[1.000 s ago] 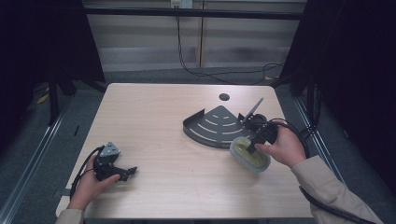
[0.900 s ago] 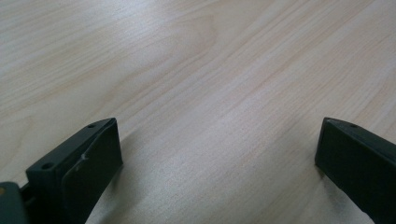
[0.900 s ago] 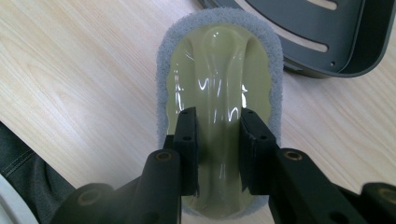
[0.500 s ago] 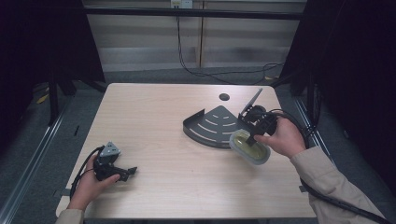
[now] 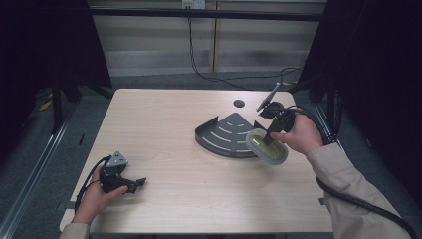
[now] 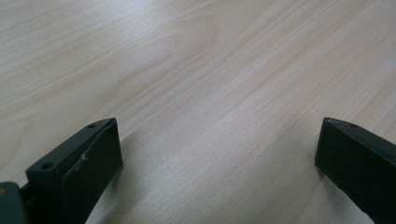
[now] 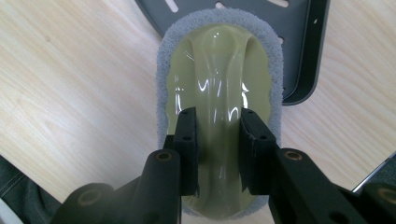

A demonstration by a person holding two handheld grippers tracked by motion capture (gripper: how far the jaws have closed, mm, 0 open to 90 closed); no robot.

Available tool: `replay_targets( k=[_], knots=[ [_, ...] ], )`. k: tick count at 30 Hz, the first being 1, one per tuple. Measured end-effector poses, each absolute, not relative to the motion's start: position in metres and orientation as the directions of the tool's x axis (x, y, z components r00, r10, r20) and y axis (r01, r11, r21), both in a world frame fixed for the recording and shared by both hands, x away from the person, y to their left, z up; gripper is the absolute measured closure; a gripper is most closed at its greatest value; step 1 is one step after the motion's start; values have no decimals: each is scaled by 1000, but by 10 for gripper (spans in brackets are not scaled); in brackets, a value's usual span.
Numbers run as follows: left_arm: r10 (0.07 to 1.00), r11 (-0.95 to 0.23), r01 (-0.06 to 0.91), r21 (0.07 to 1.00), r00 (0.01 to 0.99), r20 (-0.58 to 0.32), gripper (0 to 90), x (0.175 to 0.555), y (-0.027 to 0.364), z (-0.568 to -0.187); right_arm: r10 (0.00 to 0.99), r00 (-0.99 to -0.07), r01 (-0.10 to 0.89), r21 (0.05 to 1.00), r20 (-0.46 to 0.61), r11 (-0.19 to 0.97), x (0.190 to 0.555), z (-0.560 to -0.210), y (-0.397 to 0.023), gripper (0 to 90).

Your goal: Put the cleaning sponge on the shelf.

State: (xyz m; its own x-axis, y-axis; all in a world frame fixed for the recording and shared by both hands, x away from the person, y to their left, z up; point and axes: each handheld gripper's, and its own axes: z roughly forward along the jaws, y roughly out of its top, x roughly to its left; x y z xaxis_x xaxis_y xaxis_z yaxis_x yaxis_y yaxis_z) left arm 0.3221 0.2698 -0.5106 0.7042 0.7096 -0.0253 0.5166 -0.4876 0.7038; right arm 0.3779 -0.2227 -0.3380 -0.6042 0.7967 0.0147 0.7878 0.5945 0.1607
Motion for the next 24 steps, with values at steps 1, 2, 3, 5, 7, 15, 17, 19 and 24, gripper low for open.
replay_targets(
  k=[1,2,3,5,7,15,17,19,24],
  knots=[
    [710,-488,517,704,704,-25,0,322,270,-511,797,-604,788,161,15,595,378,-338,-223,716],
    [708,-490,517,701,706,-26,0,322,270,-510,800,-600,790,164,12,591,382,-337,-223,716],
    [708,-490,517,701,706,-26,0,322,270,-510,800,-600,790,164,12,591,382,-337,-223,716],
    [708,-490,518,701,706,-26,0,322,270,-510,804,-594,795,162,12,585,386,-337,-224,715],
    [709,-491,518,700,705,-25,0,322,270,-510,805,-593,796,163,11,583,390,-337,-224,716],
    [708,-490,517,701,706,-25,0,322,270,-510,811,-584,799,172,1,575,405,-333,-218,716],
    [708,-490,518,701,706,-26,0,322,270,-510,815,-579,802,178,-5,570,412,-331,-214,716],
    [708,-490,518,701,705,-25,0,322,270,-510,817,-577,803,180,-4,568,414,-330,-213,716],
    [708,-490,518,701,706,-25,0,322,270,-510,821,-570,807,179,-16,563,425,-330,-208,716]
  ],
)
